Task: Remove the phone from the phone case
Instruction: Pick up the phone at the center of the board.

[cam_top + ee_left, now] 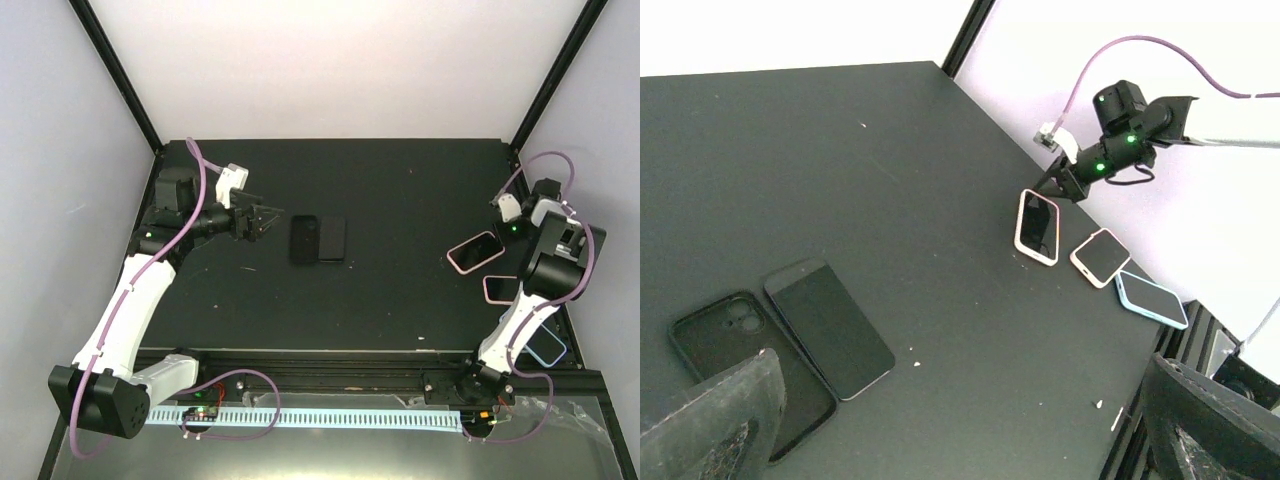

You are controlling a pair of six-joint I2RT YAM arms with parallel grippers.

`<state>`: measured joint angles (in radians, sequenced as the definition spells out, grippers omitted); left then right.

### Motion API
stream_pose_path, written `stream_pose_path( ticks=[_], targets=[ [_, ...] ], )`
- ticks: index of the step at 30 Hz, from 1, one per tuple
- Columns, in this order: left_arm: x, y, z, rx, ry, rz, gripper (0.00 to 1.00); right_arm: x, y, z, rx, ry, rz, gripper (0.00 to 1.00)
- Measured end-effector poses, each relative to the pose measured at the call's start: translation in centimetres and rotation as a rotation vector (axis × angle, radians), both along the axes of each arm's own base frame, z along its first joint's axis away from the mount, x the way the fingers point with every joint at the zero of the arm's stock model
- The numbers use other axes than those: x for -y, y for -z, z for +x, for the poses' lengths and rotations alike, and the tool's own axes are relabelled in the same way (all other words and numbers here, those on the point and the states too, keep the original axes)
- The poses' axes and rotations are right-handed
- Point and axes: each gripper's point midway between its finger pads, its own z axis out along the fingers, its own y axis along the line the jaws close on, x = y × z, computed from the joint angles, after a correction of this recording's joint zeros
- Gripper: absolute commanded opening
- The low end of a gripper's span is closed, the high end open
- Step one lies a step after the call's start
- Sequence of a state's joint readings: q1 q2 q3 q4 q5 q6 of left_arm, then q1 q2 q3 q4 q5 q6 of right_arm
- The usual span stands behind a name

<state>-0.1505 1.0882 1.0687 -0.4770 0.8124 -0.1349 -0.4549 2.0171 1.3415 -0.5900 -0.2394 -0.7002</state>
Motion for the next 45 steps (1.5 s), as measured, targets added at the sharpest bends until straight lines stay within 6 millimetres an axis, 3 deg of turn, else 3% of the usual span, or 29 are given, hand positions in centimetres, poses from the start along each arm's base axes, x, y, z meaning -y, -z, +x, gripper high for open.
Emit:
stream_pose_path(
  ticks=[4,9,10,11,14,16,19,23,26,34,45],
  targets=[
    [0.0,0.0,0.0,-0.001,0.000,-0.001,0.99,-2.8,0.0,0.5,-0.007,-0.051,0.031,0.07],
    [0.0,0.2,0.0,-0.003,0.000,-0.001,0.99,-9.1,-0.1,1.4,-0.027,-0.151,0.091,0.11],
    [0.0,0.1,0.0,-0.001,0.000,-0.001,0.99,-13.7,-0.4,1.5,-0.045,-0.231,0.131,0.19],
    [0.0,0.1,-0.1,0.001,-0.001,-0.001,0.99,-13.9,-0.4,1.5,-0.046,-0.233,0.133,0.24],
    [-0.1,-0.2,-0.3,0.011,-0.003,-0.003,0.99,-17.0,-1.4,1.2,-0.054,-0.259,0.178,0.52],
    [-0.3,-0.5,-0.4,0.024,-0.007,-0.004,0.99,-18.0,-3.4,1.0,-0.026,-0.251,0.200,0.72],
    [-0.4,-0.9,-0.8,0.038,-0.008,-0.008,0.99,-17.8,-7.2,0.5,0.048,-0.192,0.205,0.99],
    [-0.5,-1.3,-1.0,0.049,-0.012,-0.016,0.99,-17.1,-12.1,-1.2,0.158,-0.095,0.184,1.00],
    [-0.5,-1.5,-1.2,0.053,-0.015,-0.021,0.99,-16.5,-13.3,-2.5,0.172,-0.005,0.175,1.00],
    [-0.6,-1.9,-1.8,0.067,-0.021,-0.033,0.99,-14.7,-9.1,-5.9,0.016,0.231,0.143,1.00],
    [-1.1,-1.9,-2.4,0.085,-0.038,-0.039,0.99,-12.6,-5.3,-6.9,-0.091,0.419,0.077,1.00]
  ],
)
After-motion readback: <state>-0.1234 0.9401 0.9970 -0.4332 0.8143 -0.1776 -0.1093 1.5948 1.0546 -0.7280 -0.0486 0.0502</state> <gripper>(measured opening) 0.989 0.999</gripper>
